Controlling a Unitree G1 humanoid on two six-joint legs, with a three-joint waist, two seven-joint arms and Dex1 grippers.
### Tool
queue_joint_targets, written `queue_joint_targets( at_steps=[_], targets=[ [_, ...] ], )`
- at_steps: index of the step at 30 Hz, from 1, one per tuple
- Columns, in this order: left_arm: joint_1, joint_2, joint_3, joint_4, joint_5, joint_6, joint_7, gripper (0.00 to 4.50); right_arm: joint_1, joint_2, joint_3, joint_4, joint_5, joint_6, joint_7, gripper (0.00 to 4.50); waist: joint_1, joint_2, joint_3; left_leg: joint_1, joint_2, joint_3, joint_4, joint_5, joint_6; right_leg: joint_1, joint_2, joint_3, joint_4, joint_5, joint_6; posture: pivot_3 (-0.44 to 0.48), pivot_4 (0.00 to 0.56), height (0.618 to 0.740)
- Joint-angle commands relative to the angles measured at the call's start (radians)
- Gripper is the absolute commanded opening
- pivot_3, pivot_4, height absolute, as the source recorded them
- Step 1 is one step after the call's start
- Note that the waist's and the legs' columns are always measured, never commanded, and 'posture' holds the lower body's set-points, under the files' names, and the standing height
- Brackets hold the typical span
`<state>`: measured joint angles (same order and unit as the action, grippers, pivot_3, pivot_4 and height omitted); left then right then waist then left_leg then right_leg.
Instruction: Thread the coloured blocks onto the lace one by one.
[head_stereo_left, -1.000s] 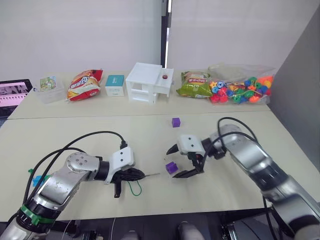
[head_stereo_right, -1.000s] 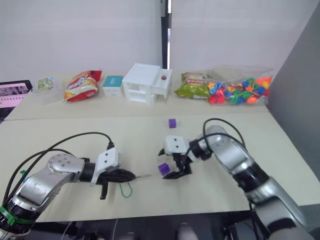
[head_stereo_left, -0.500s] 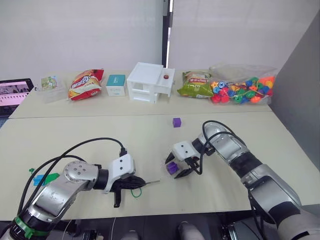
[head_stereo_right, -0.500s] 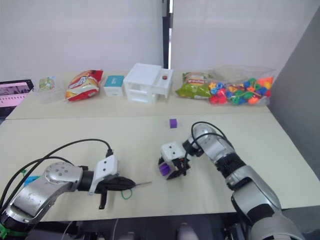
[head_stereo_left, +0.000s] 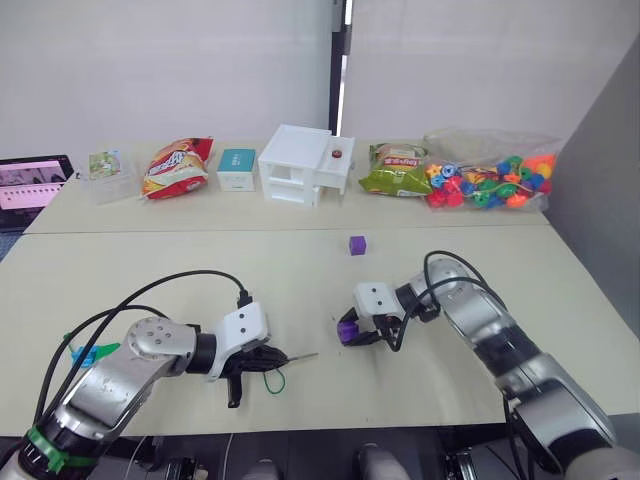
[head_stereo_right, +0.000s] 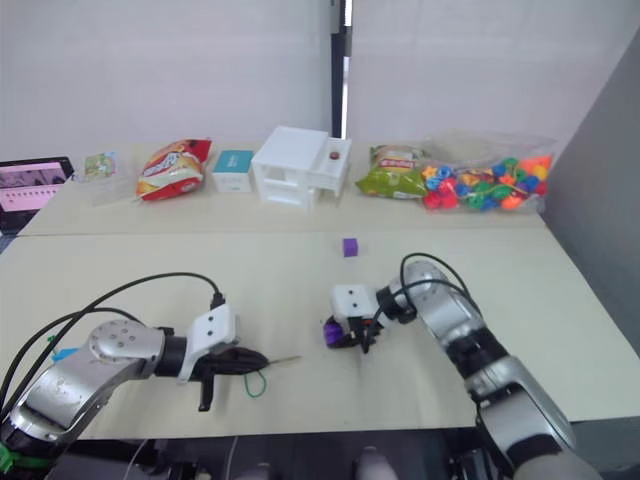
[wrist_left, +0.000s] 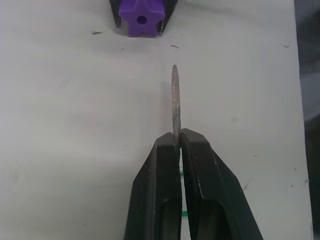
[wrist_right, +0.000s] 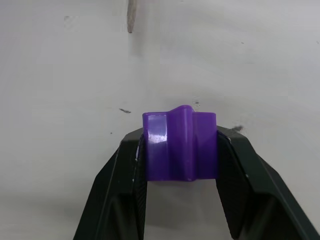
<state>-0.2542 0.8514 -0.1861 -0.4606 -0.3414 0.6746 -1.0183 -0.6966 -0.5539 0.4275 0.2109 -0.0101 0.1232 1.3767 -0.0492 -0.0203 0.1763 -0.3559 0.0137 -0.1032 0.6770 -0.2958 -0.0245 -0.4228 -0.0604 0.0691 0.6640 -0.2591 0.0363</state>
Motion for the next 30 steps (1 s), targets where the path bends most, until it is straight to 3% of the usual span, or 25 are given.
queue_joint_targets(
  at_steps=[1,12,30],
  targets=[
    [-0.053,0.006,-0.026,0.017,0.029,-0.006,-0.004,0.00,0.068,-0.002,-0.010,-0.167,0.016,0.170,-0.054,1.36,0.005,0.000,0.000,0.000,0.000,0.000,0.000,0.000,0.000,0.000,0.000,0.000,0.000,0.000,0.000,0.000,0.150,0.740],
    [-0.191,-0.069,-0.145,0.142,0.104,-0.052,-0.024,0.00,0.112,-0.006,0.017,-0.254,-0.021,0.278,-0.142,1.36,0.002,0.000,0.000,0.001,0.000,0.000,0.001,0.000,0.000,0.001,0.001,0.000,0.000,0.000,0.000,0.000,0.150,0.740],
    [-0.306,-0.142,-0.200,0.101,0.103,0.033,-0.028,0.00,0.118,-0.006,0.031,-0.292,-0.017,0.314,-0.169,1.36,0.001,-0.001,0.000,0.002,0.000,0.000,0.001,0.000,0.000,0.002,0.001,0.000,0.000,0.000,0.000,0.000,0.150,0.740]
  ],
)
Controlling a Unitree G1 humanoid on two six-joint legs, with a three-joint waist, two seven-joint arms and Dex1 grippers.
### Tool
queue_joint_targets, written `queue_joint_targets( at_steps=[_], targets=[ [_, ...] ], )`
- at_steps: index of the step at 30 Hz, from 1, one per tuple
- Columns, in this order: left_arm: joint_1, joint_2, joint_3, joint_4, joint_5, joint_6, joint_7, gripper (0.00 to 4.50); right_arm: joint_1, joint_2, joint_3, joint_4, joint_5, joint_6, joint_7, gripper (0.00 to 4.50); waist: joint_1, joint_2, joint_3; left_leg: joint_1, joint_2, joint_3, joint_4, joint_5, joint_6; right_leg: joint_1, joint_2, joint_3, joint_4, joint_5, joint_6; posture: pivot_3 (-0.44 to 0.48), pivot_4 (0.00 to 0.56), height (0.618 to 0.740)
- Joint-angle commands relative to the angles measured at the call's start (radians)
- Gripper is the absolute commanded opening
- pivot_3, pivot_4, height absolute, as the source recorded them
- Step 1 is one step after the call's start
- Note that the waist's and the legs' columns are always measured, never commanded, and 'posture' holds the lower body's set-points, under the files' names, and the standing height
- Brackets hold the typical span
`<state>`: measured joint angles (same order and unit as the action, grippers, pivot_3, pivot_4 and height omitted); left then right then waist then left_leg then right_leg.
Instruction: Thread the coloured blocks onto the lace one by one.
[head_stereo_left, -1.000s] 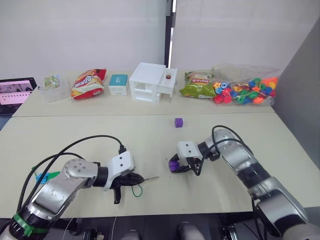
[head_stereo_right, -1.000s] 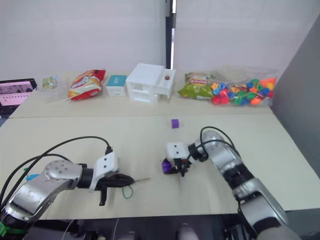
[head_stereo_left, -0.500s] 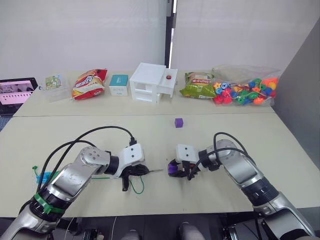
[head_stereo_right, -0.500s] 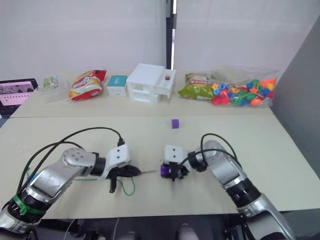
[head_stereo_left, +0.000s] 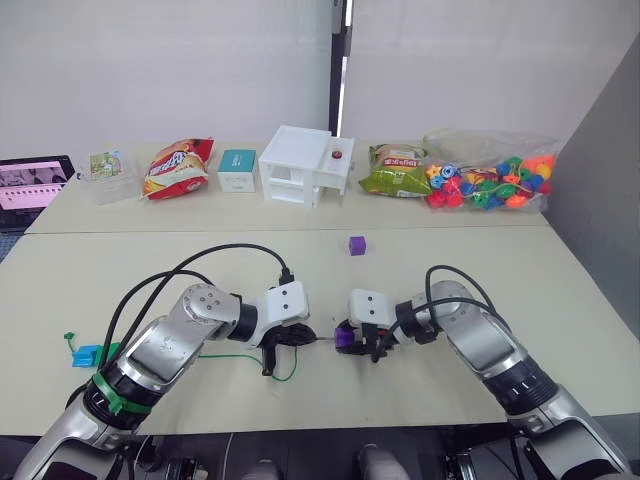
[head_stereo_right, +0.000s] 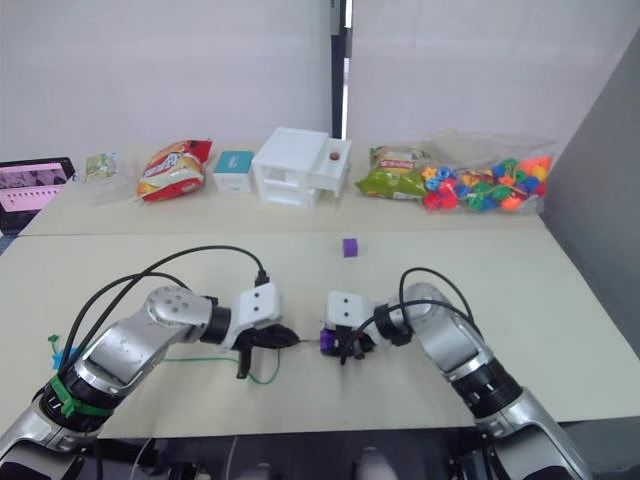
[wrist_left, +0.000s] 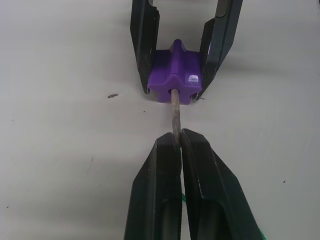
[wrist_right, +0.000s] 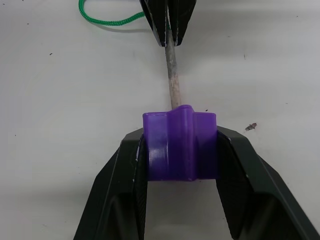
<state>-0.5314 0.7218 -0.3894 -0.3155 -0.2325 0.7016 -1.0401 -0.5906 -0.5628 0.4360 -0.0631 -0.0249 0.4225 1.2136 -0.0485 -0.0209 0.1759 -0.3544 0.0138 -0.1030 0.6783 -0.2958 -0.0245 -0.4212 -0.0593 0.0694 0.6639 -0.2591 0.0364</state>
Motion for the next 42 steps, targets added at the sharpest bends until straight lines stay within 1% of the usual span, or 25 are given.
queue_joint_targets(
  at_steps=[1,5,8,13,18,20,21,24,25,28,30,33,36,39,42],
  targets=[
    [-0.034,-0.019,0.000,-0.046,-0.010,0.012,-0.006,0.00,0.012,0.003,0.022,-0.020,-0.001,0.017,-0.006,1.36,0.000,0.000,0.000,0.000,0.000,0.000,0.000,0.000,0.000,0.000,0.000,0.000,0.000,0.000,0.000,0.000,0.150,0.740],
    [-0.051,-0.057,-0.022,-0.034,-0.007,0.010,-0.006,0.00,0.014,0.003,0.022,-0.033,0.000,0.029,-0.010,1.36,0.003,0.000,0.000,0.000,0.000,0.000,0.000,0.000,0.000,0.000,0.000,0.000,0.000,0.000,0.000,0.000,0.150,0.740],
    [-0.061,-0.103,-0.029,-0.004,-0.013,0.004,-0.002,0.00,0.021,0.006,0.021,-0.045,0.001,0.044,-0.018,1.36,0.005,0.000,0.000,0.000,0.000,0.000,0.000,0.000,0.000,0.000,0.000,0.000,0.000,0.000,0.000,0.000,0.150,0.740],
    [-0.059,-0.190,-0.051,0.067,0.002,-0.048,0.003,0.00,0.034,0.004,0.014,-0.073,0.007,0.070,-0.030,1.36,0.004,0.000,0.000,-0.001,0.000,0.000,0.000,0.000,0.000,0.000,0.000,0.000,0.000,0.000,0.000,0.000,0.150,0.740],
    [-0.055,-0.265,-0.058,0.132,0.012,-0.097,0.003,0.00,0.047,0.006,0.012,-0.105,0.017,0.094,-0.038,1.36,0.015,0.000,0.000,0.000,-0.001,0.000,0.002,0.000,0.000,0.002,-0.001,0.000,0.000,0.000,0.000,0.000,0.150,0.740],
    [-0.046,-0.259,-0.073,0.151,0.029,-0.113,-0.014,0.00,0.049,0.006,0.013,-0.112,0.017,0.100,-0.040,1.36,0.018,0.000,-0.001,0.000,-0.001,0.000,0.002,0.000,0.000,0.003,-0.001,0.000,-0.001,0.000,0.000,0.000,0.150,0.740],
    [-0.040,-0.256,-0.058,0.151,0.019,-0.104,-0.017,0.00,0.049,0.006,0.013,-0.113,0.016,0.102,-0.042,1.36,0.019,0.000,-0.001,0.000,-0.001,0.000,0.002,0.000,0.000,0.003,-0.001,0.000,-0.001,0.000,0.001,0.000,0.150,0.740],
    [-0.027,-0.234,0.003,0.127,-0.025,-0.076,-0.035,1.02,0.057,-0.003,0.008,-0.119,0.015,0.106,-0.047,1.36,0.016,0.000,-0.001,0.000,-0.001,0.000,0.002,0.000,0.000,0.002,-0.001,0.000,-0.001,0.000,0.001,0.000,0.150,0.740],
    [-0.023,-0.221,0.011,0.120,-0.018,-0.082,-0.036,1.30,0.061,-0.007,0.005,-0.123,0.015,0.109,-0.049,1.36,0.014,0.000,-0.001,0.000,-0.001,0.000,0.002,0.000,0.000,0.002,-0.001,0.000,-0.001,0.000,0.001,0.000,0.150,0.740],
    [-0.010,-0.190,0.030,0.109,0.004,-0.093,-0.026,2.35,0.071,-0.019,0.005,-0.132,0.012,0.110,-0.055,1.36,0.010,0.000,-0.001,0.000,-0.001,-0.001,0.002,0.000,0.000,0.002,-0.001,0.000,-0.001,0.000,0.001,0.000,0.150,0.740],
    [0.014,-0.168,0.066,0.087,-0.032,-0.064,-0.034,2.98,0.079,-0.026,0.005,-0.139,0.014,0.111,-0.060,1.36,0.004,0.000,-0.001,0.000,-0.001,-0.001,0.001,0.000,0.000,0.001,-0.001,0.000,-0.001,0.000,0.001,0.000,0.150,0.740],
    [0.068,-0.138,0.106,0.057,-0.057,-0.068,-0.029,2.99,0.092,-0.035,0.000,-0.155,0.020,0.121,-0.065,1.36,0.001,0.000,-0.001,0.000,0.000,-0.001,0.000,0.000,0.000,0.000,0.000,0.000,0.000,0.000,0.000,0.000,0.150,0.740],
    [0.121,-0.118,0.107,0.057,-0.041,-0.102,-0.010,2.99,0.099,-0.043,-0.004,-0.165,0.024,0.128,-0.068,1.36,0.005,0.000,-0.001,0.000,-0.001,-0.001,0.000,0.000,0.000,0.001,-0.001,0.000,0.000,0.000,0.000,0.000,0.150,0.740],
    [0.143,-0.114,0.114,0.067,-0.040,-0.126,0.004,2.99,0.104,-0.049,-0.006,-0.175,0.028,0.133,-0.068,1.36,0.011,0.000,-0.001,0.000,-0.001,-0.001,0.001,0.000,0.000,0.001,-0.001,0.000,-0.001,0.000,0.001,0.000,0.150,0.740],
    [0.167,-0.093,0.103,0.091,-0.014,-0.165,0.005,2.99,0.107,-0.053,-0.006,-0.183,0.031,0.139,-0.069,1.36,0.009,0.000,-0.001,0.000,-0.001,0.000,0.001,0.000,0.000,0.001,-0.001,0.000,-0.001,0.000,0.001,0.000,0.150,0.740]
  ],
)
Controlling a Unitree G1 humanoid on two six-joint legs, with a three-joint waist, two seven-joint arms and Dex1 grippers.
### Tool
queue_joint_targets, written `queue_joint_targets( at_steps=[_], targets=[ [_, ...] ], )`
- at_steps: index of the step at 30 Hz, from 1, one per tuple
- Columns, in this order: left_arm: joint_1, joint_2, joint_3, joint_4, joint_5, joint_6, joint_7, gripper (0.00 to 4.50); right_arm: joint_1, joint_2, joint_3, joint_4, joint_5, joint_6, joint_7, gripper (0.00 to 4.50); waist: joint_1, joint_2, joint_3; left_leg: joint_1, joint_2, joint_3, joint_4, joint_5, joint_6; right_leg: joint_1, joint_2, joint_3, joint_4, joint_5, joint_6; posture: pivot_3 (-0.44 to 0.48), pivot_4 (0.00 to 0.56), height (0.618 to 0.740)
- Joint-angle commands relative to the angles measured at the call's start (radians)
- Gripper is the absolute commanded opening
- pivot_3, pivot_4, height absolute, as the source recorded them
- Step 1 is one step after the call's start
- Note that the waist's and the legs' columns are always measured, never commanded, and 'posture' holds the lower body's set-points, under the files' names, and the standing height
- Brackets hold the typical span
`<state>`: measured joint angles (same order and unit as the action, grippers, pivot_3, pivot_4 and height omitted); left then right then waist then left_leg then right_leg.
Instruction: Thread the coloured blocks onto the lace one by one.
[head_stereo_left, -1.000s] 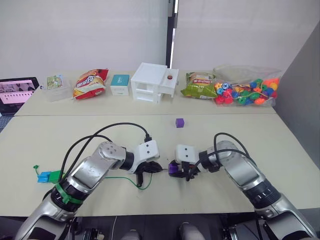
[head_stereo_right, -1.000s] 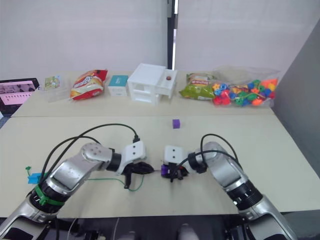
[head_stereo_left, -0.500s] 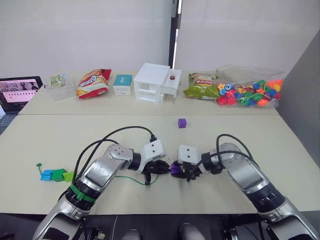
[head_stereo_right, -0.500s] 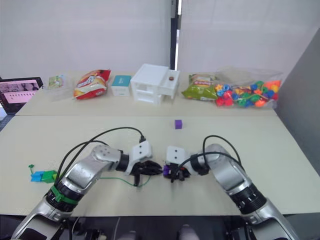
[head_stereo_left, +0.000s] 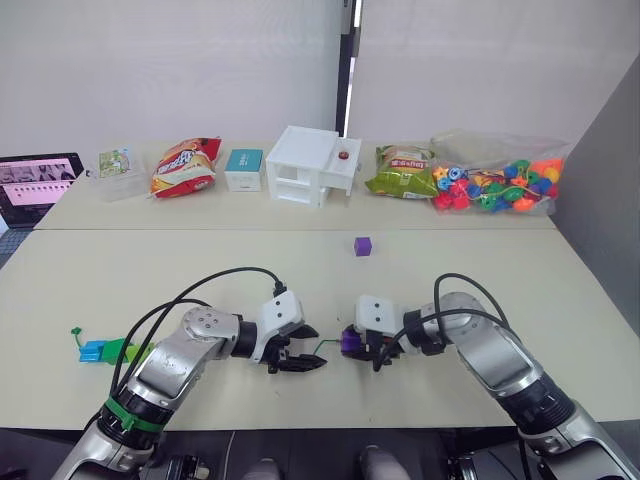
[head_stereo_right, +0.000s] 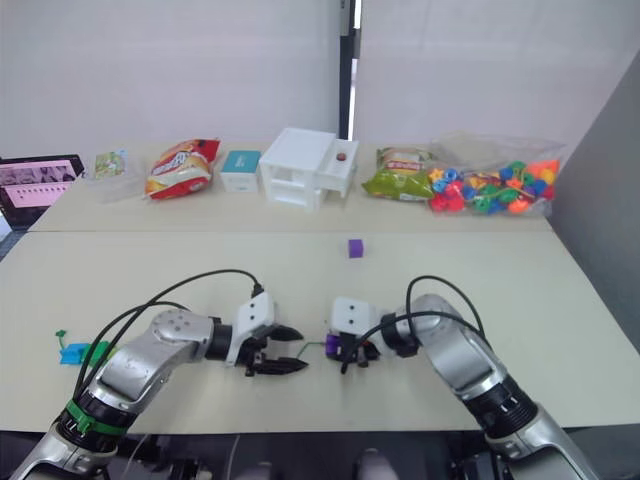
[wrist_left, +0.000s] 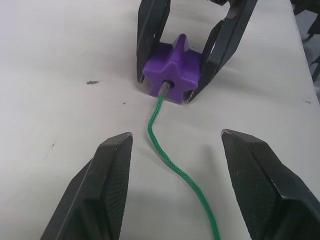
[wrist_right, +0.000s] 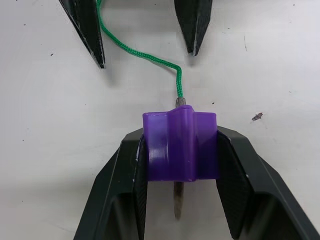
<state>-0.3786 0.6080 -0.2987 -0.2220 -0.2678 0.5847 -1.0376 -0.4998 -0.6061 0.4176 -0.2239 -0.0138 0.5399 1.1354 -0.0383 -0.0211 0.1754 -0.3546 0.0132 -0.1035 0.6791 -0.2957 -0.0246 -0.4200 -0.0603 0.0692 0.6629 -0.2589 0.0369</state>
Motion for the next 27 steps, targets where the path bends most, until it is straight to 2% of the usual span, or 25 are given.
queue_joint_targets(
  at_steps=[1,9,12,18,19,27],
  targets=[
    [0.021,0.022,0.010,0.007,0.026,-0.056,0.005,2.99,0.016,-0.009,0.012,-0.025,0.021,0.024,0.009,1.36,-0.002,0.000,0.000,0.000,0.000,0.000,0.000,0.000,0.000,0.000,0.000,0.000,0.000,0.000,0.000,0.000,0.150,0.740],
    [0.040,-0.017,-0.022,0.064,0.058,-0.097,0.032,2.99,0.011,-0.014,0.016,-0.034,0.030,0.041,-0.001,1.36,0.000,0.000,0.000,0.000,0.000,0.000,0.000,0.000,0.000,0.000,0.000,0.000,0.000,0.000,0.000,0.000,0.150,0.740],
    [0.044,-0.039,-0.037,0.072,0.062,-0.102,0.036,2.14,0.009,-0.017,0.017,-0.036,0.033,0.047,-0.005,1.36,0.001,0.000,0.000,0.000,0.000,0.000,0.000,0.000,0.000,0.001,0.000,0.000,0.000,0.000,0.000,0.000,0.150,0.740],
    [0.046,-0.052,-0.044,0.081,0.074,-0.117,0.030,0.14,0.013,-0.025,0.014,-0.044,0.038,0.057,-0.009,1.36,0.000,0.000,0.000,0.000,0.000,0.000,0.000,0.000,0.000,0.001,0.000,0.000,0.000,0.000,0.000,0.000,0.150,0.740],
    [0.044,-0.053,-0.042,0.082,0.074,-0.121,0.028,0.01,0.014,-0.026,0.013,-0.045,0.038,0.058,-0.010,1.36,0.001,0.000,0.000,0.000,0.000,0.000,0.000,0.000,0.000,0.001,0.000,0.000,0.000,0.000,0.000,0.000,0.150,0.740],
    [0.023,-0.061,-0.034,0.081,0.070,-0.129,0.019,0.00,0.011,-0.027,0.014,-0.042,0.041,0.062,-0.019,1.36,0.001,0.000,0.000,0.000,0.000,0.000,0.000,0.000,0.000,0.001,0.000,0.000,0.000,0.000,0.000,0.000,0.150,0.740]
  ],
)
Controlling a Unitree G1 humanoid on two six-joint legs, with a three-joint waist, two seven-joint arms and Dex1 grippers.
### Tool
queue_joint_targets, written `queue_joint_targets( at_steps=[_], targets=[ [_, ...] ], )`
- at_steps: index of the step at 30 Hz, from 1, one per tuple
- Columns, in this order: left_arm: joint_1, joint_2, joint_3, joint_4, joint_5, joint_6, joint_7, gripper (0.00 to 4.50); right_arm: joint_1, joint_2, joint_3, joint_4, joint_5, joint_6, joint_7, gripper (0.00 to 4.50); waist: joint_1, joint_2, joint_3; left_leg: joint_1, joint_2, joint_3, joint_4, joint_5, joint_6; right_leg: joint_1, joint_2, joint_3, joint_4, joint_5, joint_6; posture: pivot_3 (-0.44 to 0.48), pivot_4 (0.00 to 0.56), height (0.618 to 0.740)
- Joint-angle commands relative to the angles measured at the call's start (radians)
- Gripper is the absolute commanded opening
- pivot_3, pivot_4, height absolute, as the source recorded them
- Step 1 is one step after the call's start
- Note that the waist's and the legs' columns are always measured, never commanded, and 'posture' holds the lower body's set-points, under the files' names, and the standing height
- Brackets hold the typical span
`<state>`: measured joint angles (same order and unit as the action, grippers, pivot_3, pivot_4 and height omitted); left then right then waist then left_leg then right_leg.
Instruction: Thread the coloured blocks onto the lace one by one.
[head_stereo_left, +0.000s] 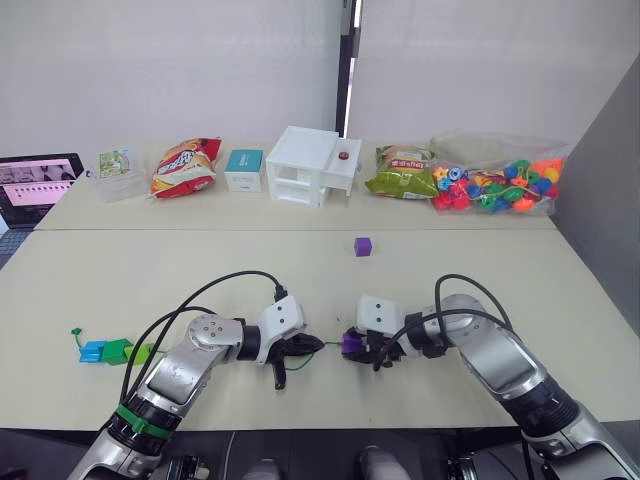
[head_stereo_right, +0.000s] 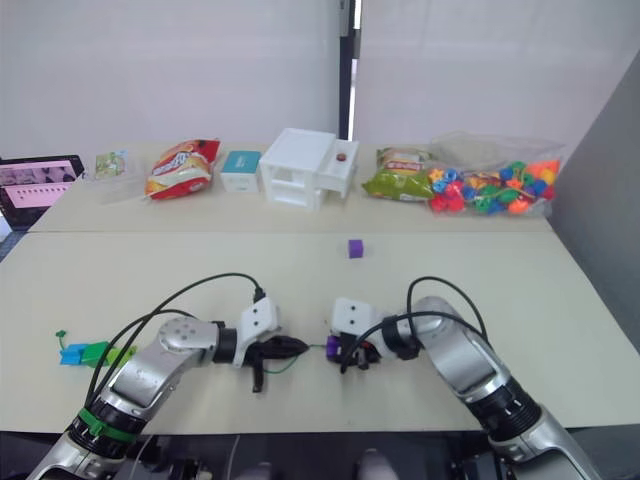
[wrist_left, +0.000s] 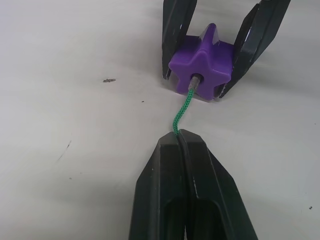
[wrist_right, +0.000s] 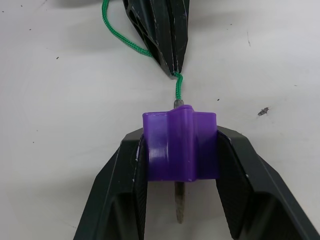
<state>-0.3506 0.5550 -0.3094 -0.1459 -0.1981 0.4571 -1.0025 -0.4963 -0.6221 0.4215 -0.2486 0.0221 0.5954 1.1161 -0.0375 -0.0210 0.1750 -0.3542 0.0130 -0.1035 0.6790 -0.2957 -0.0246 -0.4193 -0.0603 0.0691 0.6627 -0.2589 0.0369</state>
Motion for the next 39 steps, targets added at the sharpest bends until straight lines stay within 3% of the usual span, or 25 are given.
queue_joint_targets(
  at_steps=[1,23,25,27,33,36,39],
  targets=[
    [-0.011,-0.011,-0.023,0.005,0.000,0.001,-0.015,0.00,0.007,-0.010,0.010,-0.017,0.006,0.007,-0.001,1.36,0.000,0.000,0.000,0.000,0.000,0.000,0.000,0.000,0.000,0.000,0.000,0.000,0.000,0.000,0.000,0.000,0.150,0.740],
    [-0.106,-0.071,-0.073,0.010,0.032,0.007,-0.031,0.00,0.010,-0.007,0.022,-0.029,0.009,0.033,-0.009,1.36,-0.001,0.000,0.000,0.000,0.000,0.000,0.000,0.000,0.000,0.000,0.000,0.000,0.000,0.000,0.000,0.000,0.150,0.740],
    [-0.099,-0.057,-0.055,-0.020,0.001,0.026,-0.052,0.56,0.014,0.001,0.011,-0.032,0.011,0.029,-0.024,1.36,-0.001,0.000,0.000,0.000,0.000,0.000,0.000,0.000,0.000,0.000,0.000,0.000,0.000,0.000,0.000,0.000,0.150,0.740],
    [-0.099,-0.043,-0.041,-0.045,-0.019,0.044,-0.067,1.16,0.018,0.002,-0.005,-0.037,0.013,0.025,-0.037,2.42,-0.002,0.000,0.000,0.000,0.000,0.000,0.000,0.000,0.000,-0.001,0.000,0.000,0.000,0.000,0.000,0.000,0.150,0.740],
    [-0.132,0.007,-0.055,-0.078,0.005,0.040,-0.088,3.14,0.040,-0.037,-0.073,-0.113,0.070,0.053,-0.029,4.43,-0.002,0.000,0.000,-0.001,0.000,0.000,0.000,0.000,0.000,-0.001,0.000,0.000,0.000,0.000,0.000,0.000,0.150,0.740],
    [-0.156,0.003,-0.092,-0.053,0.034,0.024,-0.091,4.10,0.061,-0.067,-0.113,-0.163,0.110,0.072,-0.027,4.50,0.000,0.000,0.000,-0.002,0.000,0.000,0.000,0.000,0.000,-0.001,0.000,0.000,0.000,0.000,0.000,0.000,0.150,0.740],
    [-0.178,-0.040,-0.116,-0.009,0.062,0.012,-0.061,4.10,0.091,-0.108,-0.138,-0.174,0.119,0.066,-0.030,4.50,0.003,0.000,0.000,-0.002,0.000,0.000,0.000,0.000,0.000,-0.001,0.000,0.000,0.000,0.000,0.000,0.000,0.150,0.740]
  ],
)
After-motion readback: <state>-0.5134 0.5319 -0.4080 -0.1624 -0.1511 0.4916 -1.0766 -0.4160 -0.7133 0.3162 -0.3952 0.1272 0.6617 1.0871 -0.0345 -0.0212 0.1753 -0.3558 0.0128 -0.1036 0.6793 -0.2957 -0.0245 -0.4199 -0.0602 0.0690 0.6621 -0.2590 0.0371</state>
